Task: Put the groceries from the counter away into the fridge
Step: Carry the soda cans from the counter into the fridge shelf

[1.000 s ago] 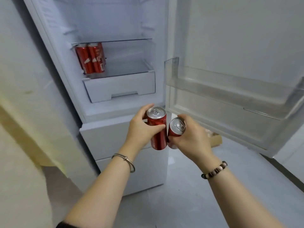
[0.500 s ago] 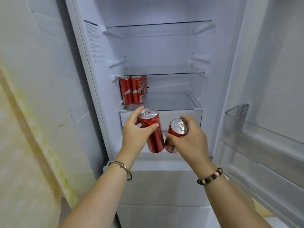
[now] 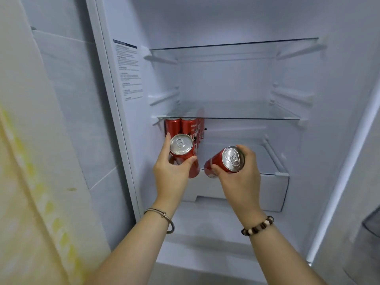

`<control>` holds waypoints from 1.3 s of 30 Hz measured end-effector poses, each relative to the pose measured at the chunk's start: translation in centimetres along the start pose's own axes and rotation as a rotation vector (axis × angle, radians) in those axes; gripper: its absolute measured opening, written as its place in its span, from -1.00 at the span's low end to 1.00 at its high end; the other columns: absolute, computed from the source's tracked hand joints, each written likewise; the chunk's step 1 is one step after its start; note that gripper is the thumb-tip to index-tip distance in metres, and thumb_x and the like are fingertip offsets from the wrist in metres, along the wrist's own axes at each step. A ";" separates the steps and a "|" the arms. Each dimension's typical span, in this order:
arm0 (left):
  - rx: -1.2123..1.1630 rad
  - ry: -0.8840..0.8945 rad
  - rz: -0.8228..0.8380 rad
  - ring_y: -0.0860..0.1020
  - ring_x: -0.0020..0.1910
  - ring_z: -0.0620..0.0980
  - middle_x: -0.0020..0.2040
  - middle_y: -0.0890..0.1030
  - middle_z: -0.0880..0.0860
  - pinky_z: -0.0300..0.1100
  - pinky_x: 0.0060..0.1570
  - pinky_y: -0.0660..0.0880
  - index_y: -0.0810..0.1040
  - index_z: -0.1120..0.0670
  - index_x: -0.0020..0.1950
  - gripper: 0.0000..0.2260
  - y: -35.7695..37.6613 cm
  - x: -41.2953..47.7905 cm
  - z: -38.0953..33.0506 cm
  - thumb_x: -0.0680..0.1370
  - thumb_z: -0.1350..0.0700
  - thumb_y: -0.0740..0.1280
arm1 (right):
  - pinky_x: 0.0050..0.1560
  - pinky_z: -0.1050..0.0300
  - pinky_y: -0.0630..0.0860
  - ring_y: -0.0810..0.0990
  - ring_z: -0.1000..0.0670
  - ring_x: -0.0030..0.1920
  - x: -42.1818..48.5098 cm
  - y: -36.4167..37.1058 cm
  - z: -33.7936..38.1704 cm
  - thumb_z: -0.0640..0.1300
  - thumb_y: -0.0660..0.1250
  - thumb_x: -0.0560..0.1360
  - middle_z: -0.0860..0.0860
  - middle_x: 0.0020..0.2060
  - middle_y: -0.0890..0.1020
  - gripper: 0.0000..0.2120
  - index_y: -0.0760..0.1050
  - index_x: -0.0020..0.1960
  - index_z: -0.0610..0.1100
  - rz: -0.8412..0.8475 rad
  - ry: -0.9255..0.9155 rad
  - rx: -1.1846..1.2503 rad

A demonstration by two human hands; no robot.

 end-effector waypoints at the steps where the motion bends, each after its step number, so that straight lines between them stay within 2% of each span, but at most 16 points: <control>1: 0.003 -0.005 -0.011 0.43 -0.02 -0.59 0.03 0.40 -0.46 -0.51 0.07 0.41 0.34 0.00 0.44 -0.23 -0.1 0.8 0.4 0.30 0.29 0.55 | -0.08 0.56 0.35 0.48 0.33 -0.04 0.6 0.4 0.0 -0.17 0.59 0.23 0.30 -0.04 0.46 -0.37 0.33 0.15 0.11 -0.016 -0.006 0.006; 6: 0.030 -0.020 -0.090 0.41 -0.10 -0.63 -0.03 0.37 -0.50 -0.63 -0.02 0.35 0.32 -0.05 0.46 -0.22 -0.2 4.1 1.8 0.32 0.27 0.54 | -0.08 0.56 0.34 0.46 0.41 -0.04 2.7 1.6 0.0 -0.22 0.59 0.23 0.28 -0.04 0.45 -0.38 0.35 0.14 0.05 -0.120 -0.026 0.064; 9: 0.040 -0.032 -0.112 0.52 0.02 -0.39 0.01 0.45 -0.42 -0.48 0.09 0.42 0.31 -0.09 0.45 -0.22 0.0 5.8 2.9 0.31 0.24 0.54 | -0.08 0.55 0.36 0.46 0.43 -0.06 4.0 2.5 -0.3 -0.25 0.59 0.22 0.28 -0.07 0.47 -0.38 0.35 0.13 0.06 -0.126 0.001 0.066; 12: 0.061 -0.024 -0.115 0.52 0.16 -0.19 0.14 0.50 -0.25 -0.34 0.18 0.41 0.31 -0.06 0.46 -0.22 0.2 7.1 3.8 0.31 0.21 0.55 | -0.10 0.56 0.36 0.45 0.46 -0.07 5.4 3.8 -0.8 -0.25 0.58 0.23 0.30 -0.08 0.47 -0.38 0.37 0.14 0.08 -0.103 0.044 0.056; 14: 0.081 -0.022 -0.121 0.48 0.22 -0.17 0.25 0.50 -0.16 -0.36 0.19 0.37 0.32 -0.02 0.46 -0.23 0.2 8.0 4.4 0.31 0.20 0.55 | -0.07 0.52 0.39 0.46 0.44 -0.07 6.2 4.8 -1.2 -0.21 0.58 0.24 0.34 -0.07 0.46 -0.38 0.38 0.19 0.07 -0.084 0.072 0.036; 16: 0.107 -0.026 -0.118 0.46 0.27 -0.15 0.32 0.48 -0.09 -0.33 0.23 0.35 0.31 -0.01 0.46 -0.22 0.2 8.7 5.1 0.31 0.19 0.55 | 0.00 0.40 0.44 0.50 0.34 -0.05 6.7 5.9 -1.6 -0.17 0.58 0.24 0.34 -0.07 0.48 -0.37 0.39 0.22 0.06 -0.058 0.099 0.018; 18: 0.140 -0.037 -0.109 0.46 0.29 -0.11 0.34 0.48 -0.05 -0.24 0.27 0.39 0.30 -0.03 0.47 -0.21 0.3 9.3 5.7 0.31 0.18 0.55 | 0.07 0.25 0.48 0.53 0.22 -0.03 7.1 6.9 -1.9 -0.15 0.58 0.24 0.30 -0.06 0.50 -0.36 0.40 0.24 0.06 -0.034 0.116 0.004; 21: 0.164 -0.045 -0.096 0.50 0.25 -0.09 0.30 0.53 -0.03 -0.16 0.26 0.43 0.29 -0.06 0.47 -0.21 0.6 9.9 6.1 0.31 0.15 0.55 | 0.12 0.16 0.51 0.53 0.14 0.03 7.7 8.2 -2.2 -0.15 0.57 0.26 0.22 0.00 0.51 -0.33 0.39 0.30 0.02 -0.003 0.130 -0.017; 26: 0.172 -0.040 -0.069 0.53 0.21 -0.08 0.26 0.56 -0.05 -0.06 0.23 0.48 0.29 -0.08 0.47 -0.22 1.2 11.0 6.9 0.31 0.11 0.54 | 0.18 0.10 0.50 0.52 0.12 0.09 8.6 9.9 -2.6 -0.10 0.57 0.26 0.16 0.10 0.53 -0.29 0.37 0.34 0.00 0.008 0.147 -0.051; 31: 0.161 -0.022 -0.041 0.53 0.18 -0.09 0.22 0.57 -0.07 -0.12 0.22 0.47 0.36 -0.07 0.43 -0.32 1.4 11.5 7.1 0.35 0.13 0.51 | 0.15 0.15 0.49 0.52 0.11 0.11 9.2 10.9 -2.6 -0.05 0.56 0.28 0.11 0.18 0.54 -0.26 0.33 0.38 0.00 0.021 0.147 -0.100; 34: 0.135 -0.024 -0.035 0.53 0.19 -0.10 0.22 0.57 -0.07 -0.10 0.23 0.47 0.38 -0.07 0.40 -0.39 1.4 11.8 7.5 0.38 0.15 0.48 | 0.05 0.22 0.47 0.49 0.14 0.03 9.7 11.2 -2.7 -0.03 0.55 0.29 0.12 0.15 0.54 -0.28 0.33 0.38 0.00 0.030 0.149 -0.134; 39: 0.193 -0.033 0.009 0.53 0.20 -0.05 0.25 0.55 -0.04 -0.04 0.23 0.48 0.31 -0.07 0.45 -0.40 1.8 11.6 9.1 0.45 0.10 0.43 | 0.03 0.15 0.52 0.51 0.13 -0.03 10.3 11.6 -2.9 -0.01 0.54 0.29 0.21 -0.01 0.48 -0.29 0.31 0.35 0.02 0.043 0.163 -0.151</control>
Point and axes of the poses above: each hand's wrist, its own x-axis towards the middle knuckle, its own y-axis out of the palm, z = x × y, the point moved 7 cm from there along x, towards the middle knuckle
